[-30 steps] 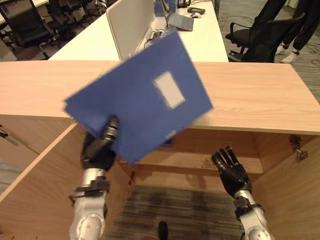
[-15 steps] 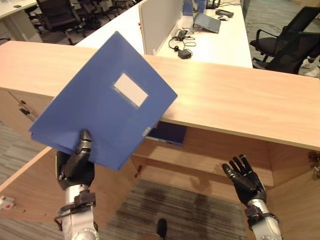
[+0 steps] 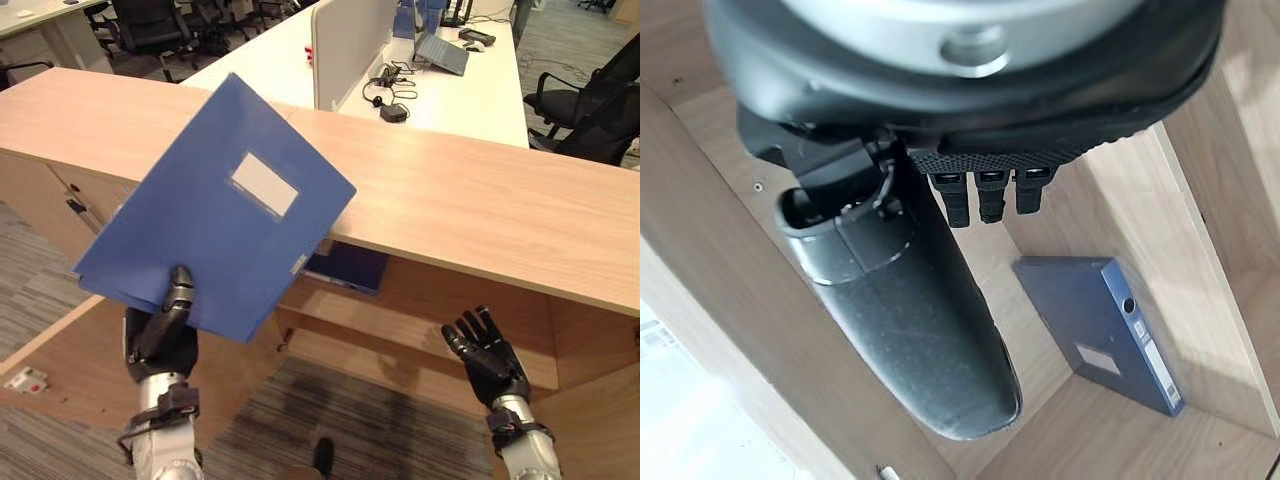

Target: Put the empty folder in the office cabinet

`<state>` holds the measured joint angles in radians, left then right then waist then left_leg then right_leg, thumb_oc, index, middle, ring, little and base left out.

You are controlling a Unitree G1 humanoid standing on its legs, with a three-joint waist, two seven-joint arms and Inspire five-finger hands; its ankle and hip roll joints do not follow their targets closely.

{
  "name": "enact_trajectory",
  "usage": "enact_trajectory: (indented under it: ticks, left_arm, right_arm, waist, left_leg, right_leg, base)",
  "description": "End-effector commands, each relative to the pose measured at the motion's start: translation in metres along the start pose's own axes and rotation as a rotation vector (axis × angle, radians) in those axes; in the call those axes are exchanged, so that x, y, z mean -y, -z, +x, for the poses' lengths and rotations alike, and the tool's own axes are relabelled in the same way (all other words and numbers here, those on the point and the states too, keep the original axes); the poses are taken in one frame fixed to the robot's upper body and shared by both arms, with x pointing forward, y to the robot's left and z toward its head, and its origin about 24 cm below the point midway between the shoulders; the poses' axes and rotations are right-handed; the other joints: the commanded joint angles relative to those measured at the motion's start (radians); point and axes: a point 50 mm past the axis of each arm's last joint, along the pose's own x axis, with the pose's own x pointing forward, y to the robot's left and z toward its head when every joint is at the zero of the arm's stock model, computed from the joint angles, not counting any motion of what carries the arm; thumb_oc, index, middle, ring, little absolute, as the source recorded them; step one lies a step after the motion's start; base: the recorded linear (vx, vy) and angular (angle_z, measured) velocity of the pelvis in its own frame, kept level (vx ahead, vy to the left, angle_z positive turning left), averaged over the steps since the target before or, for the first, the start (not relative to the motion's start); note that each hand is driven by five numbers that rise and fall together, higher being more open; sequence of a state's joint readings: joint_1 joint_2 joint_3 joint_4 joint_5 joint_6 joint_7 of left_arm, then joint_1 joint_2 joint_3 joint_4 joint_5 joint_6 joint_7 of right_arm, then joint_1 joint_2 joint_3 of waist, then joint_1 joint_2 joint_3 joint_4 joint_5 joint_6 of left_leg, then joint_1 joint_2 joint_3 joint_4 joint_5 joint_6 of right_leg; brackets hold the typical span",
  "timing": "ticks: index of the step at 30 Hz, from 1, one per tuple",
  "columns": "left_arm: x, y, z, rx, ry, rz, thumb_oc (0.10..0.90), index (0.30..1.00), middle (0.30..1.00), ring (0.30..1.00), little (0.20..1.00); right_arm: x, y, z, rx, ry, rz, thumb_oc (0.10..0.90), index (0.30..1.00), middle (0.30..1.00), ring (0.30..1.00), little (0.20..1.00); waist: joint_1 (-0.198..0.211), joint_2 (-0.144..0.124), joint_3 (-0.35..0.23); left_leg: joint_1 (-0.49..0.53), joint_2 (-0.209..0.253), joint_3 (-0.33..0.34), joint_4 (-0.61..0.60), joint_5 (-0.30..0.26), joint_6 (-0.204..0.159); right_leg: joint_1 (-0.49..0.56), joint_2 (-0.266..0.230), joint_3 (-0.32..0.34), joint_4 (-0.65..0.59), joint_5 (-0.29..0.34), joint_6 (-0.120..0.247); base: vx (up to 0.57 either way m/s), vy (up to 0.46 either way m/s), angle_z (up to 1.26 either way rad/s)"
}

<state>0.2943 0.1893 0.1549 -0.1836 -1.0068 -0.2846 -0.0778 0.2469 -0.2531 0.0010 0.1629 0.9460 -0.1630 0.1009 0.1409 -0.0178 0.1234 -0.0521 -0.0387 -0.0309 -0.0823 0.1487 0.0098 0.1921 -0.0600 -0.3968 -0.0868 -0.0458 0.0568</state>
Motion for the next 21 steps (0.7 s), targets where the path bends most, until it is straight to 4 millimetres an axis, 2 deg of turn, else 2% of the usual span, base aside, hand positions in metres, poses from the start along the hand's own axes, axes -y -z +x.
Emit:
enact_trajectory:
  ticks: [1, 15, 17, 18, 21]
  left_arm:
    - [0.030, -0.016, 0.023, 0.066, 0.225, 0.107, 0.400, 0.300, 0.300, 0.300, 0.300]
    - [0.077, -0.003, 0.032, 0.013, 0.442, 0.019, 0.400, 0.300, 0.300, 0.300, 0.300]
    - [0.092, 0.002, 0.033, -0.014, 0.517, 0.001, 0.400, 0.300, 0.300, 0.300, 0.300]
    - [0.092, 0.002, 0.033, -0.014, 0.517, 0.001, 0.400, 0.300, 0.300, 0.300, 0.300]
    - [0.101, 0.004, 0.033, -0.037, 0.593, 0.007, 0.400, 0.300, 0.300, 0.300, 0.300]
  right_arm:
    - [-0.041, -0.035, 0.023, 0.187, -0.199, 0.003, 0.800, 0.900, 0.900, 0.900, 0.900]
    - [-0.073, -0.023, 0.031, 0.152, -0.305, 0.106, 0.800, 0.900, 0.900, 0.900, 0.900]
    - [-0.086, -0.017, 0.033, 0.117, -0.367, 0.125, 0.800, 0.900, 0.900, 0.900, 0.900]
    - [-0.086, -0.017, 0.033, 0.117, -0.367, 0.125, 0.800, 0.900, 0.900, 0.900, 0.900]
    - [-0.103, -0.017, 0.030, 0.066, -0.513, 0.087, 0.800, 0.900, 0.900, 0.900, 0.900]
  waist:
    - [-0.024, 0.000, -0.030]
    - [-0.071, 0.015, -0.025]
    - [-0.082, 0.017, -0.023]
    - [-0.082, 0.017, -0.023]
    - [-0.089, 0.015, -0.021]
  left_leg:
    - [0.135, 0.054, -0.071, -0.005, -0.181, -0.057]
    - [0.154, 0.061, -0.043, -0.005, -0.189, -0.055]
    - [0.160, 0.065, -0.034, -0.005, -0.189, -0.057]
    - [0.160, 0.065, -0.034, -0.005, -0.189, -0.057]
    - [0.164, 0.068, -0.023, -0.005, -0.188, -0.058]
  right_leg:
    - [0.006, -0.048, 0.063, 0.001, -0.039, 0.051]
    - [0.011, -0.046, 0.096, 0.000, -0.044, 0.045]
    - [0.011, -0.045, 0.107, 0.000, -0.043, 0.044]
    - [0.011, -0.045, 0.107, 0.000, -0.043, 0.044]
    - [0.011, -0.044, 0.115, 0.000, -0.044, 0.042]
  base:
    - [0.00, 0.000, 0.00]
    - [0.00, -0.004, -0.05]
    - [-0.01, -0.023, -0.08]
    - [-0.02, -0.016, -0.05]
    - [-0.01, -0.006, -0.04]
